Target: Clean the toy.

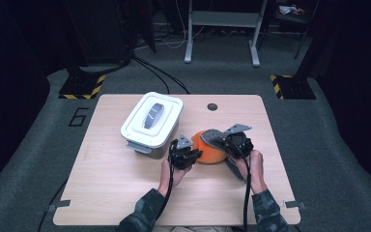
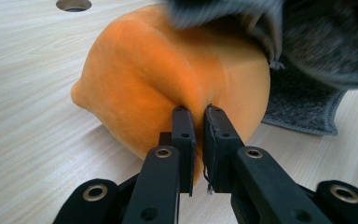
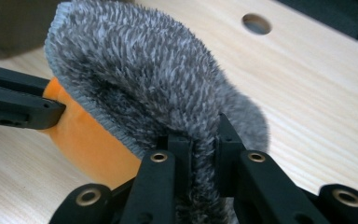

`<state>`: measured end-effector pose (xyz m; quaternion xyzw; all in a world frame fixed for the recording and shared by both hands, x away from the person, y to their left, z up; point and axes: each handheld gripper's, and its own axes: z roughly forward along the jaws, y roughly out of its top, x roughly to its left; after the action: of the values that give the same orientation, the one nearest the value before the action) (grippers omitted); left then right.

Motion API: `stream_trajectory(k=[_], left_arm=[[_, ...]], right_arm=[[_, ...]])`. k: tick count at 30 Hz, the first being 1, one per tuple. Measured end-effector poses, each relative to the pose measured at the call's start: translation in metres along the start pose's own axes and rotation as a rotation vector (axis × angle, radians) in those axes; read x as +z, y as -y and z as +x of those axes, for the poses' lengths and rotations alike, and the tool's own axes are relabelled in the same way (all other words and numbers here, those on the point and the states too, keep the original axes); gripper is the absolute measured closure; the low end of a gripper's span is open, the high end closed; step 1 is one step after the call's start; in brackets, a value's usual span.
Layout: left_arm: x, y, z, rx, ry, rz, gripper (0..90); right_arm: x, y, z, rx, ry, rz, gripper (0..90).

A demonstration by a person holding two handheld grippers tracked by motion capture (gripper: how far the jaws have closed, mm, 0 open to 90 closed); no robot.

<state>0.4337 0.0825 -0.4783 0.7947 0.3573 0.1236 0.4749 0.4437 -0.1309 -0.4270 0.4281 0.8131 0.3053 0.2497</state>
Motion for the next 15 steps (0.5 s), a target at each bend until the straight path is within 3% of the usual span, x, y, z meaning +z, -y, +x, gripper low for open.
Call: stream_trajectory(k=[3, 6, 10, 15], left_arm=[[0.000, 0.000, 0.000, 0.005, -0.002, -0.001, 80.3], [-0.002, -0.001, -0.001, 0.015, -0.017, -0.003, 70.2], [0.000, 0.000, -0.009, 0.056, -0.050, 0.021, 56.5], [0.002, 0.004, -0.014, 0.097, -0.105, 0.041, 50.2]], right_arm=[[0.009, 0.001, 0.001, 0.023, -0.002, 0.013, 81.4], [0.011, 0.001, -0.001, 0.037, -0.002, 0.008, 81.4], [0.012, 0.000, -0.002, 0.044, -0.004, 0.015, 81.4], [0.014, 0.000, -0.004, 0.049, -0.005, 0.008, 81.4]])
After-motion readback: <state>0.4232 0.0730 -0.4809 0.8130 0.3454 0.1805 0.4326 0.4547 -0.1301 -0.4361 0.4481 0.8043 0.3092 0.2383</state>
